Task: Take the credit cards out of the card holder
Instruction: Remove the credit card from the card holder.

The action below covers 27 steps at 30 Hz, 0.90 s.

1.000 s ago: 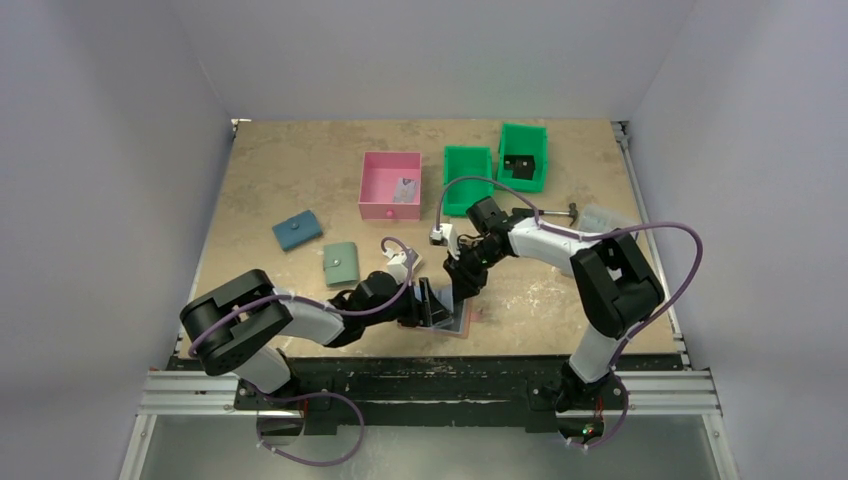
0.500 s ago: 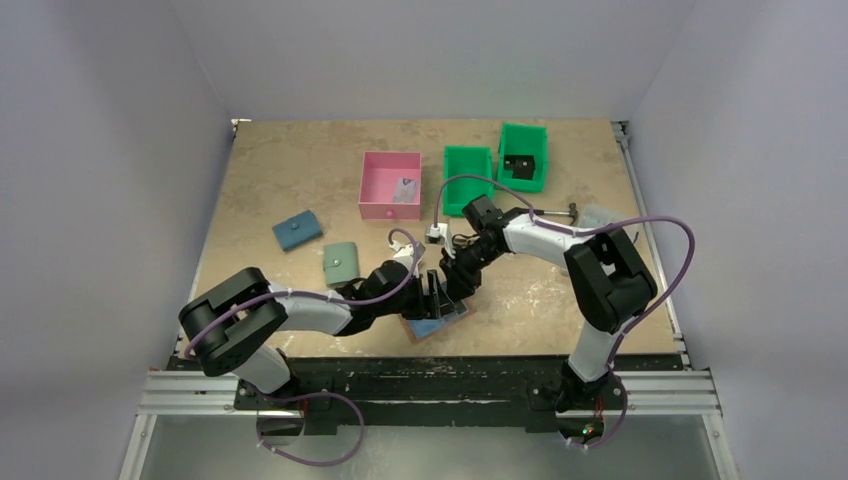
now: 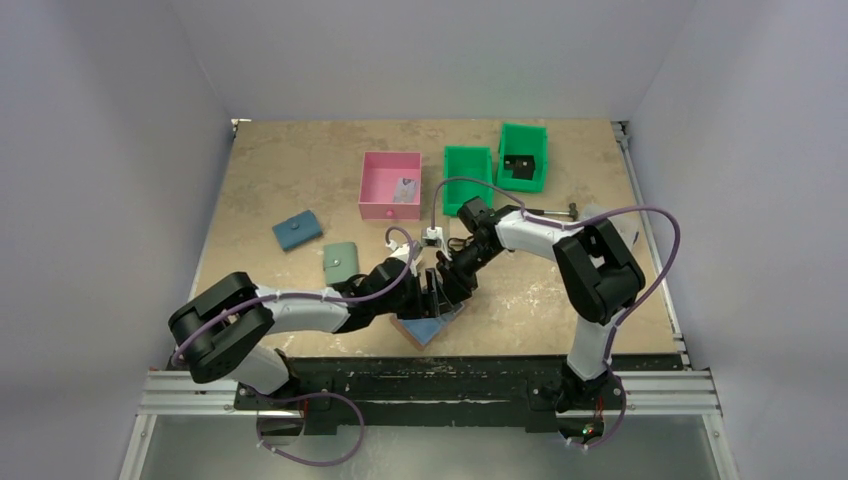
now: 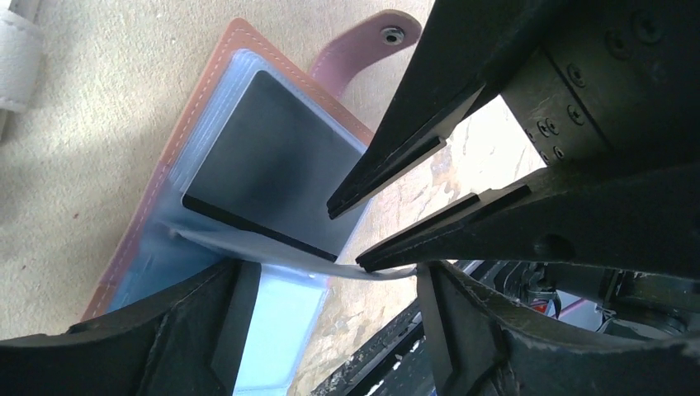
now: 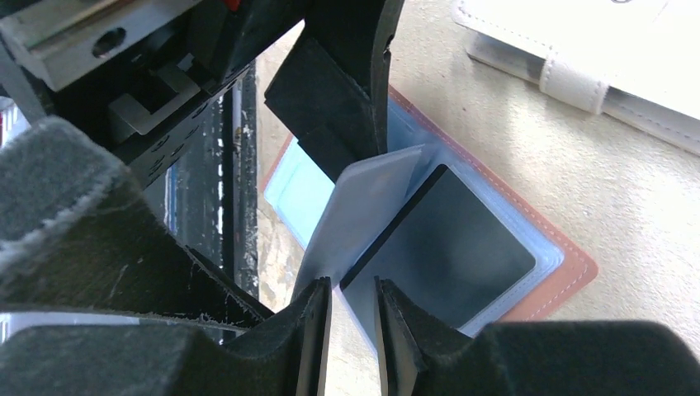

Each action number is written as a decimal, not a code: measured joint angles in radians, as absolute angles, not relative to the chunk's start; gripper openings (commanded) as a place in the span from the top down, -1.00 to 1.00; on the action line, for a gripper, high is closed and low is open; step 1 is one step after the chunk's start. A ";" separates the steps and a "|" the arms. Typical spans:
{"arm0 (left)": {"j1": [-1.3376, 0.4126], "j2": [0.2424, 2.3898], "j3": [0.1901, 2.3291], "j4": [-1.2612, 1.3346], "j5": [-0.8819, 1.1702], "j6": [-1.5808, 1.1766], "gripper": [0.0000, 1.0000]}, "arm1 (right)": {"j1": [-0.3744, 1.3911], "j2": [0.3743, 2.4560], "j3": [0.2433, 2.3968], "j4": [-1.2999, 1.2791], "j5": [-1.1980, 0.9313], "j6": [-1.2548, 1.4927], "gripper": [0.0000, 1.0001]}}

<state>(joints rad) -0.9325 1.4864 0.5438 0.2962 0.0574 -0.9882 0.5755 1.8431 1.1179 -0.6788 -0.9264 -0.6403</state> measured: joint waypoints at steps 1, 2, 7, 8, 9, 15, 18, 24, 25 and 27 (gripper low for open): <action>-0.933 1.481 0.543 0.290 0.057 -0.992 -0.48 | 0.576 1.848 1.121 -0.683 -0.936 -0.646 0.32; -0.933 1.476 0.542 0.287 0.054 -0.996 -0.49 | 0.576 1.853 1.123 -0.688 -0.945 -0.652 0.32; -0.937 1.450 0.521 0.283 0.052 -1.013 -0.51 | 0.589 1.860 1.127 -0.702 -0.980 -0.675 0.32; -0.938 1.445 0.517 0.284 0.051 -1.015 -0.51 | 0.590 1.860 1.127 -0.704 -0.984 -0.678 0.32; -0.938 1.440 0.512 0.287 0.051 -1.019 -0.51 | 0.591 1.860 1.127 -0.705 -0.988 -0.681 0.32; -0.939 1.437 0.494 0.305 0.047 -1.068 -0.40 | 0.593 1.861 1.129 -0.707 -0.994 -0.693 0.32; -0.942 1.436 0.487 0.316 0.042 -1.095 -0.27 | 0.594 1.867 1.132 -0.706 -0.996 -0.697 0.32; -0.944 1.394 0.455 0.316 0.007 -1.131 -0.17 | 0.599 1.871 1.133 -0.682 -0.988 -0.676 0.30; -0.944 1.384 0.448 0.313 -0.003 -1.134 -0.09 | 0.599 1.871 1.133 -0.679 -0.983 -0.671 0.30; -0.944 1.368 0.440 0.305 -0.017 -1.139 0.04 | 0.600 1.869 1.133 -0.672 -0.973 -0.663 0.29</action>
<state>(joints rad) -0.9440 1.3678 0.4397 0.3050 -0.0166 -1.1393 0.6003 1.8694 1.1332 -0.6720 -0.9730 -0.6632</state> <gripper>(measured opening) 0.565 0.345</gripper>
